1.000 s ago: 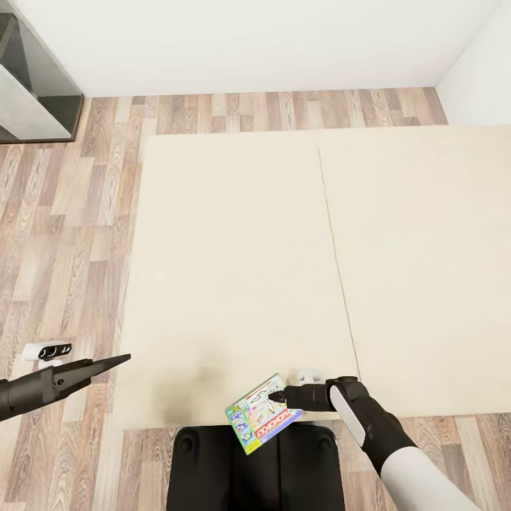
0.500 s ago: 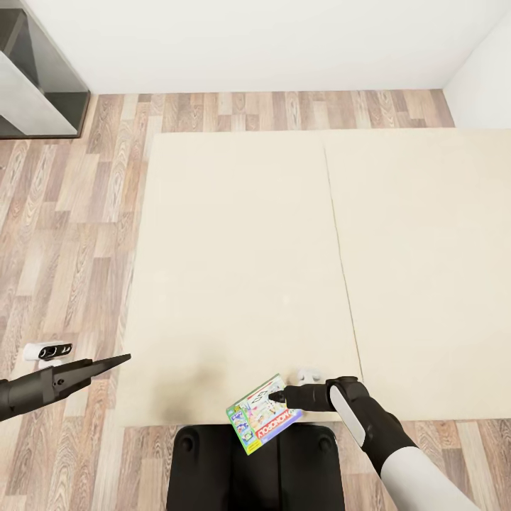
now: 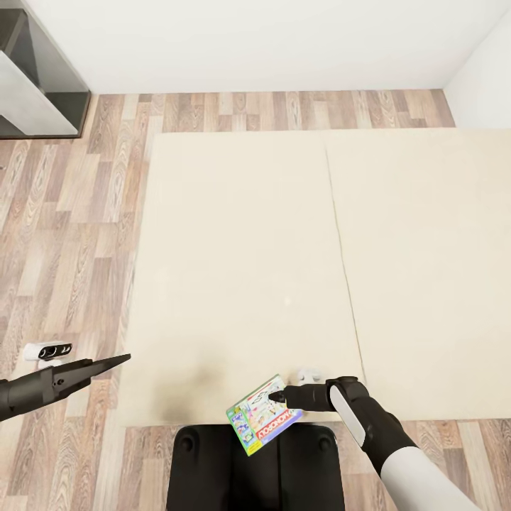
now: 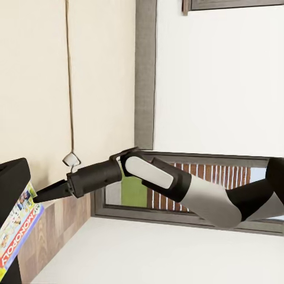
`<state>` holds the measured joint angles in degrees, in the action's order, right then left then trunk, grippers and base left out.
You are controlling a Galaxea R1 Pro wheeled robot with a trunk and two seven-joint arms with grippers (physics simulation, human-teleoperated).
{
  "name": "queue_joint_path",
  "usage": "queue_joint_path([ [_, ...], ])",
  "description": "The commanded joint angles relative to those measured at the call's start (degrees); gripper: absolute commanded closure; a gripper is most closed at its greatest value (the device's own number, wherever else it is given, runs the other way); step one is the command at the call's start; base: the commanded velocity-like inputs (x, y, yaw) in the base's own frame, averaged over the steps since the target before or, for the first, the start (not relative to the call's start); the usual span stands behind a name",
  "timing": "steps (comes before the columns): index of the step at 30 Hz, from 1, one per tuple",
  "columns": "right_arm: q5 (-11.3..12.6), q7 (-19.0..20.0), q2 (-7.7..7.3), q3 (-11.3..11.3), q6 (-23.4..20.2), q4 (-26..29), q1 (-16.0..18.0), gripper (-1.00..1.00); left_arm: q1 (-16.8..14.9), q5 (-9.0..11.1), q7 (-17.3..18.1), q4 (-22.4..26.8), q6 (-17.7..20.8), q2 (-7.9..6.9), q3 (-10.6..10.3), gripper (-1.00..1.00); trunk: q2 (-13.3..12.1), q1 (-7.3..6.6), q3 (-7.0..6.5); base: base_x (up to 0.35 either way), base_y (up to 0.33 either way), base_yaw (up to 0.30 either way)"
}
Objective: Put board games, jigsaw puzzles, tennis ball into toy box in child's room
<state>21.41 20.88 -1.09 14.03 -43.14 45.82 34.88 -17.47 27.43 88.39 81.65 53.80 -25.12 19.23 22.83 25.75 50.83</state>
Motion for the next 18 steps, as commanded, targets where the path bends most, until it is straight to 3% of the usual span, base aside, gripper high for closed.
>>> queue_joint_path([
  [1, -0.1, 0.1, -0.05, 0.1, -0.2, 0.1, 0.0, -1.0, 0.0, 0.0, 0.2, 0.0, 0.6, -0.02, 0.0, -1.0, 0.1, 0.03, 0.06, 0.0, 0.065, 0.0],
  [18, 0.0, 0.1, -0.05, 0.1, -0.2, 0.1, 0.0, -1.0, 0.0, 0.0, 0.2, 0.0, 0.6, -0.02, 0.0, -1.0, 0.1, 0.03, 0.06, 0.0, 0.032, 0.0],
])
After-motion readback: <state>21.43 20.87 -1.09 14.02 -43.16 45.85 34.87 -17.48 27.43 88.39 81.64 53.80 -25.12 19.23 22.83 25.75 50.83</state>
